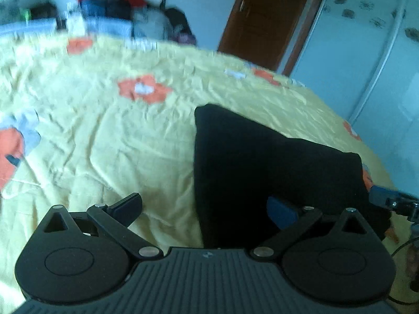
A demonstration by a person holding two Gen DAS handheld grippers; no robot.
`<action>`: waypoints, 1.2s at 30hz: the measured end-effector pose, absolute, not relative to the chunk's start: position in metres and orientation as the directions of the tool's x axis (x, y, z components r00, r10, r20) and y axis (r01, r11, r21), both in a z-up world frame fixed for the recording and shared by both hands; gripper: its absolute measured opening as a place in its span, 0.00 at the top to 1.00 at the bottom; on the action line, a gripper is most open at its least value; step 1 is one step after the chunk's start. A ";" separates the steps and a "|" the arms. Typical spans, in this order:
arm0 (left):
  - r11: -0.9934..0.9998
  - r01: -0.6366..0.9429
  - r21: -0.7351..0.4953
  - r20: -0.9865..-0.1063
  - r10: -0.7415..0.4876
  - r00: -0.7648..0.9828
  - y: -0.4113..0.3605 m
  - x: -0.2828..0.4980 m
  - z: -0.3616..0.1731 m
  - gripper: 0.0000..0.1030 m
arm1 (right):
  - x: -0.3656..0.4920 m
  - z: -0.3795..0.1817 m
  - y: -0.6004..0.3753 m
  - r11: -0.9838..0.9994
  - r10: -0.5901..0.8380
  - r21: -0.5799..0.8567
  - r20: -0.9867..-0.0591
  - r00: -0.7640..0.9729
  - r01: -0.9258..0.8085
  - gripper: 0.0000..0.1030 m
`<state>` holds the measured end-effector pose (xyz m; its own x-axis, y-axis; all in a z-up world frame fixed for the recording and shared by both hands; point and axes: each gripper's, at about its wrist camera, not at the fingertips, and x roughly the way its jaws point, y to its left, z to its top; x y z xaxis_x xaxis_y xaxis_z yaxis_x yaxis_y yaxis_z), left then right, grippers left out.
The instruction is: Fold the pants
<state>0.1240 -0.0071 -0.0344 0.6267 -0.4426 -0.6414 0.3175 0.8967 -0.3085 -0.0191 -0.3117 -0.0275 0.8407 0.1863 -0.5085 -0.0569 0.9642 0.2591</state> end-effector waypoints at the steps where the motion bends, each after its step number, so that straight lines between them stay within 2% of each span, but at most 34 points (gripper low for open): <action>1: 0.885 0.325 -0.335 -0.649 -0.466 0.602 -0.005 0.130 -0.036 0.01 | -0.015 -0.029 -0.320 0.954 0.209 0.294 -0.530 0.822 -0.053 0.10; 3: 0.856 0.369 -0.363 -0.638 -0.517 0.571 -0.006 0.139 -0.034 0.01 | -0.003 -0.036 -0.337 0.927 0.271 0.372 -0.568 0.777 -0.051 0.10; 5: 0.821 0.407 -0.401 -0.634 -0.569 0.524 -0.010 0.147 -0.037 0.01 | 0.006 -0.043 -0.348 0.890 0.346 0.451 -0.563 0.750 -0.072 0.09; 13: 0.710 0.523 -0.470 -0.521 -0.702 0.485 -0.030 0.162 -0.051 0.01 | 0.032 -0.053 -0.358 0.775 0.531 0.607 -0.478 0.700 -0.174 0.08; 15: 0.703 0.537 -0.466 -0.513 -0.709 0.484 -0.033 0.163 -0.051 0.05 | 0.038 -0.057 -0.362 0.734 0.562 0.655 -0.437 0.702 -0.179 0.10; 16: 0.705 0.534 -0.467 -0.514 -0.707 0.485 -0.034 0.163 -0.050 0.09 | 0.039 -0.060 -0.363 0.719 0.568 0.672 -0.422 0.706 -0.177 0.13; 17: 0.711 0.527 -0.466 -0.519 -0.702 0.488 -0.035 0.163 -0.050 0.25 | 0.041 -0.061 -0.363 0.722 0.560 0.671 -0.426 0.711 -0.166 0.33; 18: 0.723 0.517 -0.458 -0.529 -0.689 0.495 -0.034 0.163 -0.050 0.42 | 0.042 -0.062 -0.359 0.743 0.537 0.653 -0.452 0.712 -0.146 0.61; 19: 0.746 0.501 -0.440 -0.542 -0.665 0.514 -0.031 0.162 -0.049 0.51 | 0.044 -0.064 -0.356 0.758 0.521 0.639 -0.473 0.711 -0.130 0.65; 20: 0.757 0.485 -0.438 -0.548 -0.652 0.524 -0.027 0.162 -0.049 0.66 | 0.043 -0.064 -0.354 0.759 0.516 0.639 -0.470 0.716 -0.127 0.66; 21: 0.752 0.471 -0.461 -0.538 -0.659 0.526 -0.021 0.163 -0.049 0.75 | 0.042 -0.063 -0.351 0.765 0.509 0.632 -0.472 0.720 -0.127 0.69; 24: 0.753 0.461 -0.470 -0.515 -0.658 0.549 -0.013 0.158 -0.046 0.84 | 0.039 -0.055 -0.344 0.764 0.502 0.633 -0.460 0.733 -0.126 0.74; 26: 0.762 0.481 -0.434 -0.494 -0.647 0.580 -0.013 0.150 -0.039 0.86 | 0.038 -0.046 -0.338 0.761 0.504 0.633 -0.438 0.745 -0.143 0.74; 31: 0.765 0.480 -0.430 -0.436 -0.642 0.631 0.004 0.143 -0.016 0.86 | 0.046 -0.010 -0.317 0.756 0.539 0.614 -0.384 0.750 -0.228 0.75; 36: 0.822 0.434 -0.369 -0.413 -0.563 0.715 0.039 0.148 0.009 0.86 | 0.077 0.008 -0.288 0.732 0.593 0.608 -0.345 0.728 -0.308 0.75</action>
